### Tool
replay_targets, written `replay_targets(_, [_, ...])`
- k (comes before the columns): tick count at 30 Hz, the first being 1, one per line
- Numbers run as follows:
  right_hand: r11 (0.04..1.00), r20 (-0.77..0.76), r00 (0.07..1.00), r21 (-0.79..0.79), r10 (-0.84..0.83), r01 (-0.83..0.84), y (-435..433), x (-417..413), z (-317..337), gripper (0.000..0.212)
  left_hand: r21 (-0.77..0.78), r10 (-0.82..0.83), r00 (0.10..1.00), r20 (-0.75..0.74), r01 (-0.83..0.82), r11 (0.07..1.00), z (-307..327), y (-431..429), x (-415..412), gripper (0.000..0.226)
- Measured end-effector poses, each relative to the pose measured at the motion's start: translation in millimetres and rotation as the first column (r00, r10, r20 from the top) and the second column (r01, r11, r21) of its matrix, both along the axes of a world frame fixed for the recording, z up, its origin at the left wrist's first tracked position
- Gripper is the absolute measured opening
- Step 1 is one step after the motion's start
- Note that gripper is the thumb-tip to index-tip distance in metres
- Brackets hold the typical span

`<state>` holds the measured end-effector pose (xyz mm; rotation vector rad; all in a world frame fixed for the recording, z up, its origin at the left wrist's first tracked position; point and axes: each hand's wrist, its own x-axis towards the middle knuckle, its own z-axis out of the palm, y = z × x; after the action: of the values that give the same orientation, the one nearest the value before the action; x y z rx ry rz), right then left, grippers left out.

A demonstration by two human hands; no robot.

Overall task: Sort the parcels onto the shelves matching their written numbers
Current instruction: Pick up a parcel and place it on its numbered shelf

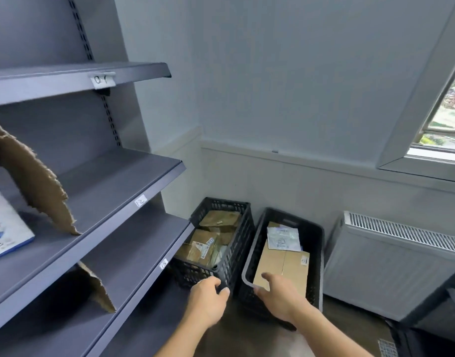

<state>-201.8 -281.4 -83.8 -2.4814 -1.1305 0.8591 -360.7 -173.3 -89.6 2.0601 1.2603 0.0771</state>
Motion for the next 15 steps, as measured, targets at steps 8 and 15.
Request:
replay_targets(8, [0.996,-0.021,0.997,-0.040,0.075,-0.076,54,77,-13,0.051,-0.064,0.139,0.989,-0.043,-0.142,0.988,-12,34,66,0.041])
replay_targets(15, [0.994,-0.085,0.994,-0.076,0.075,-0.081,111,112,-51,0.061,-0.135,0.177,0.981,-0.074,-0.186,0.973,-40,85,110,0.041])
